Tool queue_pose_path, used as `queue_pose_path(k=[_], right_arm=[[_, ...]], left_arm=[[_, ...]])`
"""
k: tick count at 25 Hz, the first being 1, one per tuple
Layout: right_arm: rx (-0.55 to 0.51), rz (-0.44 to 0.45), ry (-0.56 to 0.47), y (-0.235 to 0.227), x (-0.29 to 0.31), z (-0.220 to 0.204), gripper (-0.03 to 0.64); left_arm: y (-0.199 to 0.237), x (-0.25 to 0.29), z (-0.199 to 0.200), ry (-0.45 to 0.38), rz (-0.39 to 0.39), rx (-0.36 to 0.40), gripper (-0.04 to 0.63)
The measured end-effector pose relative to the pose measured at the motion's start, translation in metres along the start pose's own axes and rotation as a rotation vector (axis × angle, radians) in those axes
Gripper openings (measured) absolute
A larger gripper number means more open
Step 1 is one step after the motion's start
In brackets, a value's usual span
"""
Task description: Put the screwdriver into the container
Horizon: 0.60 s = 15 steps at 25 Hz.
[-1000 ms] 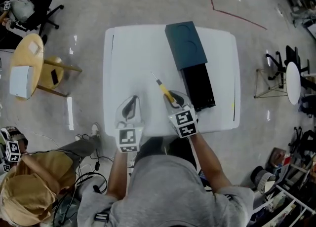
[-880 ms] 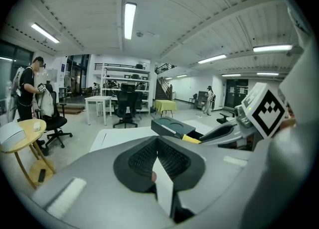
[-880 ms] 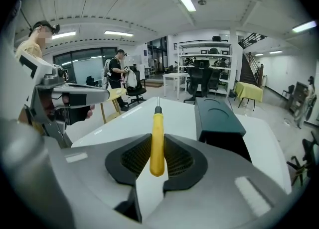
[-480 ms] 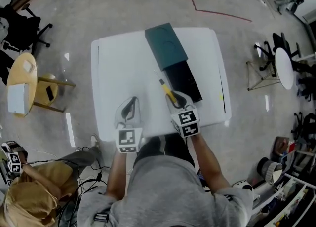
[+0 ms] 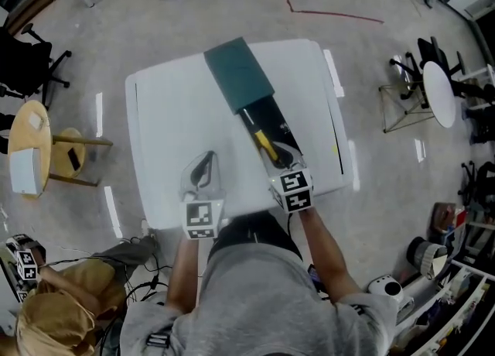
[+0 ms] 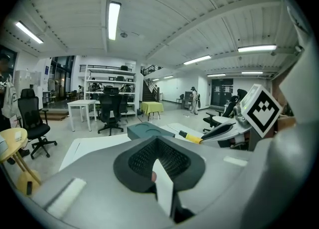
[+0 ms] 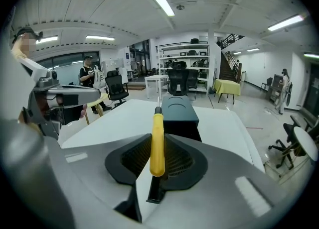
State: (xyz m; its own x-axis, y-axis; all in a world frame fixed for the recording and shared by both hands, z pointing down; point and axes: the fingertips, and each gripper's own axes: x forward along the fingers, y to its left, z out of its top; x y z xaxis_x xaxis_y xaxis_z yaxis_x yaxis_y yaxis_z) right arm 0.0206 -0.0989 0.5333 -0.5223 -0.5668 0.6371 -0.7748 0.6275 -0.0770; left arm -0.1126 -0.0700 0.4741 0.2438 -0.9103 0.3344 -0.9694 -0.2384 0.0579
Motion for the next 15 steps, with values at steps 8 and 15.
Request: queue_pose_path(k=[8,15], right_arm=[[0.035,0.015,0.069,-0.027,0.021,-0.018,0.081],[0.045,0.035,0.13,-0.043,0.046,-0.039,0.081]], left_arm=[[-0.008,0.029,-0.007,0.043,-0.002,0.006,0.012],[-0.008,0.047,-0.024,0.094,0.011,-0.006,0.012]])
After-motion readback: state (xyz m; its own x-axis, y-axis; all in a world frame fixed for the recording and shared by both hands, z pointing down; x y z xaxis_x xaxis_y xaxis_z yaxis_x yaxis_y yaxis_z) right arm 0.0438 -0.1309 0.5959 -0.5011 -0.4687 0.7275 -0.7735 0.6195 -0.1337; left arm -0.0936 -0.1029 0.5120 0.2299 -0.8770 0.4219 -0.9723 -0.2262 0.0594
